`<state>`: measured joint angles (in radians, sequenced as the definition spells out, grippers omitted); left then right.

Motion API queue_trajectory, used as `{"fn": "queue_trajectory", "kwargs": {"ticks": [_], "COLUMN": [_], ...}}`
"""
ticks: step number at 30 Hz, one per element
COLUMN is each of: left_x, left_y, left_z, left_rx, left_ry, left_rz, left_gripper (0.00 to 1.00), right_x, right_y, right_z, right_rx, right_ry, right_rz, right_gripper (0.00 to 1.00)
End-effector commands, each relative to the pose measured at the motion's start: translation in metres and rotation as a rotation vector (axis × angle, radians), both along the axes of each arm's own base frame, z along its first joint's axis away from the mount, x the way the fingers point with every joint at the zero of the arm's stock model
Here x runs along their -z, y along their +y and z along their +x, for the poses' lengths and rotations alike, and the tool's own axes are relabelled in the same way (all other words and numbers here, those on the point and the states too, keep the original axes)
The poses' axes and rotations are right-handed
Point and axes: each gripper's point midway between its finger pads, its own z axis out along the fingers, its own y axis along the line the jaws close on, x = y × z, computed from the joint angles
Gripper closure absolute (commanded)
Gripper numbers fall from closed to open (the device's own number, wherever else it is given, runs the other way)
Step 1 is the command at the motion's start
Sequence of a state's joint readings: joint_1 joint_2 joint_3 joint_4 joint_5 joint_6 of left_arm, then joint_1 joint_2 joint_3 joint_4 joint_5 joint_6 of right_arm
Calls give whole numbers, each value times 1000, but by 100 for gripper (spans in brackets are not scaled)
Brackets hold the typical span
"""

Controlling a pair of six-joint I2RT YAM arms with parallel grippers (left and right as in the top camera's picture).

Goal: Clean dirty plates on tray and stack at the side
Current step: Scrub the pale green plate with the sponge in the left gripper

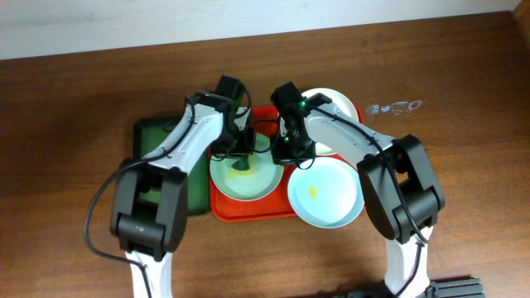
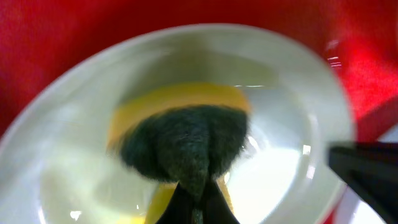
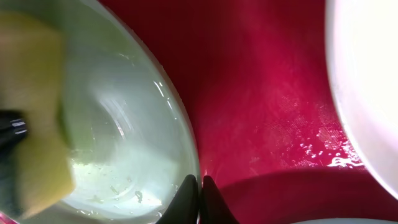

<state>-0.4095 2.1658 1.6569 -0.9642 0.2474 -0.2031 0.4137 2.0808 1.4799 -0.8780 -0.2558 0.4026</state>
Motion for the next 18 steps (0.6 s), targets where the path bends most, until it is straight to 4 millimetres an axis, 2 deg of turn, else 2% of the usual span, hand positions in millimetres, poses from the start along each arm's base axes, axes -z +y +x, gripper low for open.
{"fn": "queue_trajectory", "kwargs": {"ticks": [1,3,6,10,13,14,16,18], "left_x": [-73,-65,-40,-3,16,24,31,36], "left_y": [10,24,37,43,45,43,41,40], "left_z": [21,21,15,0,-4,-9,-15,-22], "left_rx": [-36,-45,-49,-95,-105,-100,-93,-82], "left_ry": [-180,-183,-147,-72,-39,-12,16,32], "left_rz": [-22,64,144,171,183,180,173,182], "left_gripper": [100,100,100,100,100,100,100,100], "right_x": [0,0,0,0,0,0,0,0], "right_y": [9,9,9,6,6,7,7,8], "right_z": [-5,-5,-5,-11,-10,-9,-8,-8], "right_rx": [-17,-16,-16,-16,-16,-16,-16,-16], "right_ry": [13,14,15,38,37,32,27,27], "right_rz": [30,30,29,19,20,22,24,24], "right_gripper": [96,96,96,96,96,89,55,54]}}
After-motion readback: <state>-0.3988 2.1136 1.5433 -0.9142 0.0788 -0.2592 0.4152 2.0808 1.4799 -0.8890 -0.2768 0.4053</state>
